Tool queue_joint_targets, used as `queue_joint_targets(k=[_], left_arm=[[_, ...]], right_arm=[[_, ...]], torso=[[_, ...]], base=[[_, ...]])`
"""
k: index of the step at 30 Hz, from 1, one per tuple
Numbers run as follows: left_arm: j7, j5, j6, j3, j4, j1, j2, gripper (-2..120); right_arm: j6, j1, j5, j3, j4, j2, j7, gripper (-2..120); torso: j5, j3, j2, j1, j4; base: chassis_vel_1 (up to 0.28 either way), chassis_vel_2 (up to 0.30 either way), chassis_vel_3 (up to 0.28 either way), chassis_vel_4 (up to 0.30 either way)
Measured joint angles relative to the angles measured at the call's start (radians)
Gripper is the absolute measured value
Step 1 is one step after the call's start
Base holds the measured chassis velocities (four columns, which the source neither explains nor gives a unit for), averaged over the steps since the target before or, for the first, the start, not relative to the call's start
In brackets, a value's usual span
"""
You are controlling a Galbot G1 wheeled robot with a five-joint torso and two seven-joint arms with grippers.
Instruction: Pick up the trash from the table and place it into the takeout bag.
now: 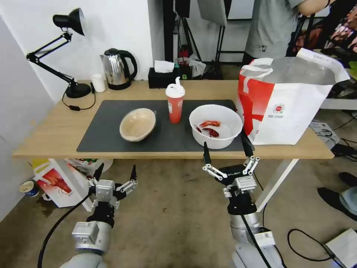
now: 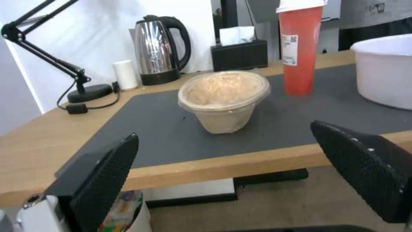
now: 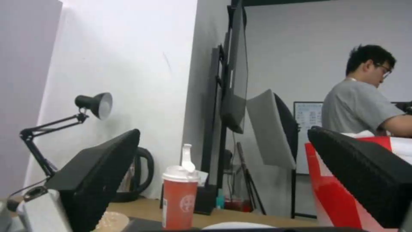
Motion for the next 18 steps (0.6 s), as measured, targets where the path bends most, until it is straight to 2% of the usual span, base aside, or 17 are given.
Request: queue_joint_targets(k=[6,11,14,18], left_arm=[[0.0,0.0,0.0,0.0,0.0,0.0,0.0,100],[0.0,0.0,0.0,0.0,0.0,0.0,0.0,100],[0.0,0.0,0.0,0.0,0.0,0.0,0.0,100],[0.0,0.0,0.0,0.0,0.0,0.0,0.0,100]], right_arm=[[-0.032,-0.024,0.066,0.02,0.056,-0.041,-0.024,100],[-0.072,-0.071,0.163,0.062,0.15,-0.098,-0.059,100],[-0.126,-0.089,0.248,0.114,0.218,-0.136,-0.077,100],[-0.165,-0.091,0.306,0.159,0.247,-0.162,-0.09,100]], torso=[[0.0,0.0,0.0,0.0,0.0],[-0.0001,0.0,0.0,0.0,0.0],[0.0002,0.0,0.0,0.0,0.0],[-0.0002,0.0,0.0,0.0,0.0]], base=[[0.0,0.0,0.0,0.0],[0.0,0.0,0.0,0.0],[0.0,0.0,0.0,0.0],[0.0,0.0,0.0,0.0]])
